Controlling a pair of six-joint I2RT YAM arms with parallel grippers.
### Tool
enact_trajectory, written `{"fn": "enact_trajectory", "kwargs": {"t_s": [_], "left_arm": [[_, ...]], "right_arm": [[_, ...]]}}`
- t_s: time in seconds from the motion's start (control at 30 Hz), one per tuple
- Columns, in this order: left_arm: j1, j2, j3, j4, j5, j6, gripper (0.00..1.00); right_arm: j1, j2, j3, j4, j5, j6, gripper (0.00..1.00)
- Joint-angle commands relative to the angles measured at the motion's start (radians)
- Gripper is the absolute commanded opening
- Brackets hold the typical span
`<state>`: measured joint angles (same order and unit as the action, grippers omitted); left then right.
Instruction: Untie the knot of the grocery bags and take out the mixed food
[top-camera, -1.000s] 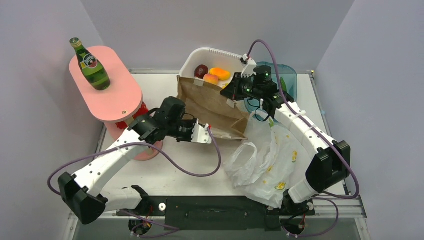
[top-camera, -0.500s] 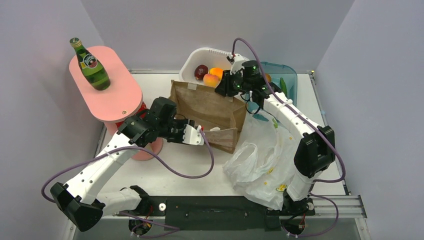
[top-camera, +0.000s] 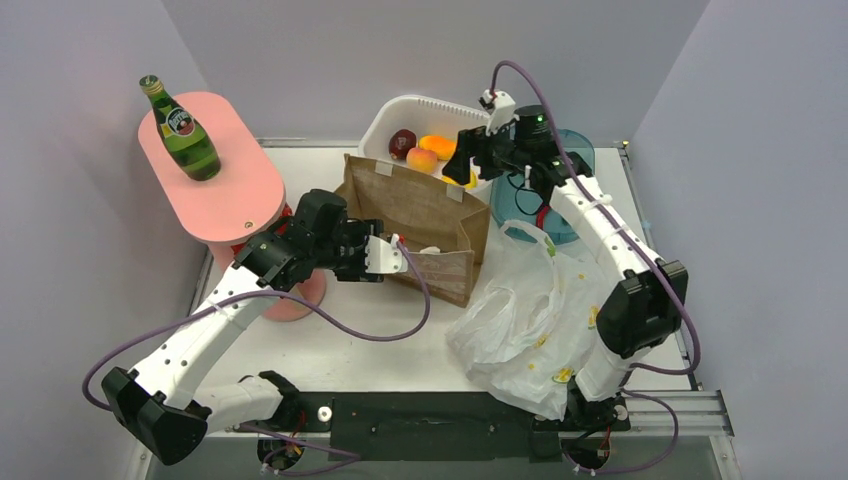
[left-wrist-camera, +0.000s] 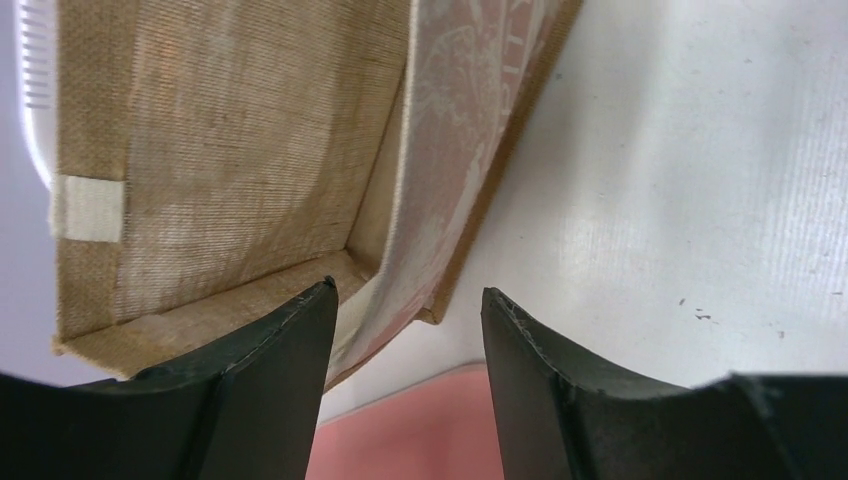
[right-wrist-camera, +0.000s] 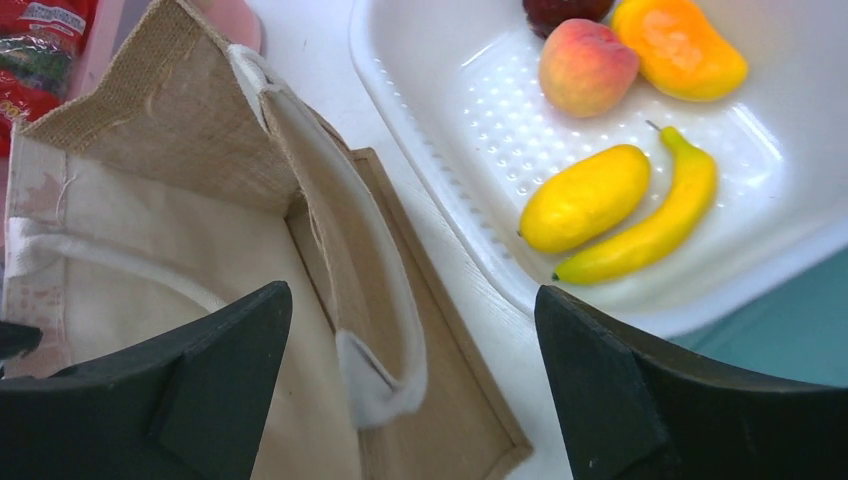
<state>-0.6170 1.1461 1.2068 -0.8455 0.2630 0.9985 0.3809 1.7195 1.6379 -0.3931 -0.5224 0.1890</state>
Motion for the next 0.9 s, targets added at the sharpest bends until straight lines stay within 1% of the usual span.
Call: {"fn": "enact_trajectory", "kwargs": {"t_s": [0.0,0.1,0.17,0.2,0.23,0.27,0.3,0.33,0.37,0.4,0.43,0.47,0.5,0.6,0.63,0.7,0.77,0.87], "left_arm": [[0.019,-0.010,0.077,0.072,0.041,-0.023,0.53],[0.025,-0.004,0.119,0.077,0.076,-0.047,0.54],[0.041,-0.003,0.162,0.085,0.104,-0.102,0.55],[0.045,-0.001,0.189,0.087,0.114,-0.119,0.55],[0.055,-0.002,0.202,0.093,0.131,-0.151,0.55],[0.060,-0.003,0.226,0.094,0.143,-0.169,0.56],[0.067,-0.002,0.238,0.096,0.163,-0.204,0.56],[0.070,-0.001,0.259,0.098,0.172,-0.225,0.56],[0.073,0.002,0.267,0.098,0.193,-0.259,0.56],[0.073,0.003,0.278,0.100,0.204,-0.273,0.56],[0.073,0.004,0.280,0.108,0.223,-0.295,0.56],[0.073,0.004,0.279,0.111,0.242,-0.301,0.56],[0.071,0.005,0.277,0.121,0.251,-0.309,0.56],[0.055,0.007,0.259,0.147,0.270,-0.321,0.56],[0.048,0.012,0.257,0.157,0.274,-0.328,0.56],[0.041,0.019,0.256,0.165,0.283,-0.335,0.56],[0.034,0.026,0.251,0.175,0.287,-0.338,0.56],[0.030,0.035,0.242,0.195,0.290,-0.350,0.56]], "right_arm": [[-0.042,-0.136,0.033,-0.057,-0.063,-0.069,0.88],[-0.091,-0.184,0.019,-0.098,-0.088,-0.062,0.88],[-0.156,-0.208,0.012,-0.138,-0.109,-0.058,0.89],[-0.210,-0.215,0.008,-0.185,-0.122,-0.068,0.89],[-0.238,-0.228,0.006,-0.217,-0.166,-0.122,0.89],[-0.296,-0.234,0.009,-0.319,-0.185,-0.173,0.89],[-0.323,-0.245,0.018,-0.390,-0.204,-0.306,0.89],[-0.361,-0.250,0.023,-0.529,-0.195,-0.370,0.89],[-0.407,-0.261,0.027,-0.670,-0.158,-0.500,0.89],[-0.426,-0.266,0.027,-0.741,-0.112,-0.561,0.89],[-0.460,-0.280,0.013,-0.853,-0.083,-0.679,0.89],[-0.477,-0.290,-0.003,-0.899,-0.030,-0.730,0.89],[-0.520,-0.310,-0.049,-0.965,-0.003,-0.808,0.88],[-0.627,-0.353,-0.168,-1.026,0.104,-0.916,0.88],[-0.676,-0.358,-0.220,-1.055,0.117,-0.963,0.88],[-0.722,-0.355,-0.283,-1.082,0.134,-1.001,0.88],[-0.734,-0.358,-0.343,-1.072,0.115,-1.002,0.88],[-0.730,-0.358,-0.439,-1.005,0.030,-0.926,0.89]]}}
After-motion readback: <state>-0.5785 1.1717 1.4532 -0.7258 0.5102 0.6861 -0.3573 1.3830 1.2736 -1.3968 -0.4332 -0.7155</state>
